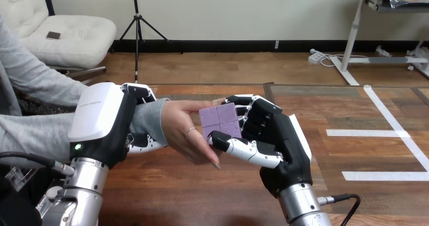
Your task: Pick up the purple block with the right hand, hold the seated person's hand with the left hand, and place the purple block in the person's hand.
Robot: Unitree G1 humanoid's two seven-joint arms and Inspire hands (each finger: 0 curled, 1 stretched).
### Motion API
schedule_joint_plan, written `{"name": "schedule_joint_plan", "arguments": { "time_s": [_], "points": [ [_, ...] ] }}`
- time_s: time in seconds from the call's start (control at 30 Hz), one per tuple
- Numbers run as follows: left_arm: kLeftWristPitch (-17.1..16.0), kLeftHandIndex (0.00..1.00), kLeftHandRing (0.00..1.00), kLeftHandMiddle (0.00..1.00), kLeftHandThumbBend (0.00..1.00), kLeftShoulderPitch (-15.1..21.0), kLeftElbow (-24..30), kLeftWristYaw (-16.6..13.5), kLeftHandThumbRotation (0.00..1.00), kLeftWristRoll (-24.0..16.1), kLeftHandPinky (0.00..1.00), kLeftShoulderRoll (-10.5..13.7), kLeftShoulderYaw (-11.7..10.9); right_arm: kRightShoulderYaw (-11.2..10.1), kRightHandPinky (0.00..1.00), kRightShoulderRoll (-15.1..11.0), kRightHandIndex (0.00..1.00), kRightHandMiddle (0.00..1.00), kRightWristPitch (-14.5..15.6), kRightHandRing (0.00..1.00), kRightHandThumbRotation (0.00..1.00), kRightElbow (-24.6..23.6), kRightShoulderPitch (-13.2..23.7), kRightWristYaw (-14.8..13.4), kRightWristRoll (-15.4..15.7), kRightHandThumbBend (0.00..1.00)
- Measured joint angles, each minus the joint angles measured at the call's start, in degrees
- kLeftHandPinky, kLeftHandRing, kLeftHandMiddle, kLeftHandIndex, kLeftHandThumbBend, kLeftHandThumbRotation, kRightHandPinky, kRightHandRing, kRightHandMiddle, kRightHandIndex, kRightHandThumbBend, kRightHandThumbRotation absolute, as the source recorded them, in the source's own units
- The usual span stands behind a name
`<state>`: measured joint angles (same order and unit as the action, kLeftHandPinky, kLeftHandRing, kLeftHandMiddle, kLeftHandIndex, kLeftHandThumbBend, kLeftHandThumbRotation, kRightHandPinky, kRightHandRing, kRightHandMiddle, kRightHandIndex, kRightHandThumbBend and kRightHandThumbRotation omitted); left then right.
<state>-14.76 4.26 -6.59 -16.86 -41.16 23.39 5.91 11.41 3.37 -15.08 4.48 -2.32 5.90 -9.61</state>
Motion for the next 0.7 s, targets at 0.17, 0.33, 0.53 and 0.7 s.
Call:
{"name": "schedule_joint_plan", "arguments": {
  "time_s": [0.17,0.33,0.53,0.7],
  "points": [
    [0.0,0.39,0.31,0.38,0.80,0.0,0.0,0.0,0.06,-0.1,0.24,0.0,0.0,0.0,0.30,0.0,0.44,0.41,0.0,0.36,0.00,0.0,0.0,0.0,0.0,0.85],
    [0.0,0.47,0.37,0.45,0.80,0.0,0.0,0.0,0.21,-0.2,0.29,0.0,0.0,0.0,0.34,-0.1,0.48,0.45,0.6,0.40,0.02,-0.1,0.0,0.0,0.0,0.87],
    [0.0,0.53,0.41,0.51,0.80,-0.1,0.1,0.0,0.32,-0.2,0.31,0.0,0.0,0.0,0.38,-0.1,0.52,0.50,3.1,0.45,0.13,-0.9,0.0,0.0,-0.8,0.88],
    [-0.1,0.58,0.47,0.57,0.79,-0.4,0.6,0.3,0.38,0.2,0.35,0.2,-0.1,-0.2,0.42,-0.1,0.57,0.55,5.5,0.50,0.22,-2.0,-0.1,0.1,-2.1,0.90]
  ]
}}
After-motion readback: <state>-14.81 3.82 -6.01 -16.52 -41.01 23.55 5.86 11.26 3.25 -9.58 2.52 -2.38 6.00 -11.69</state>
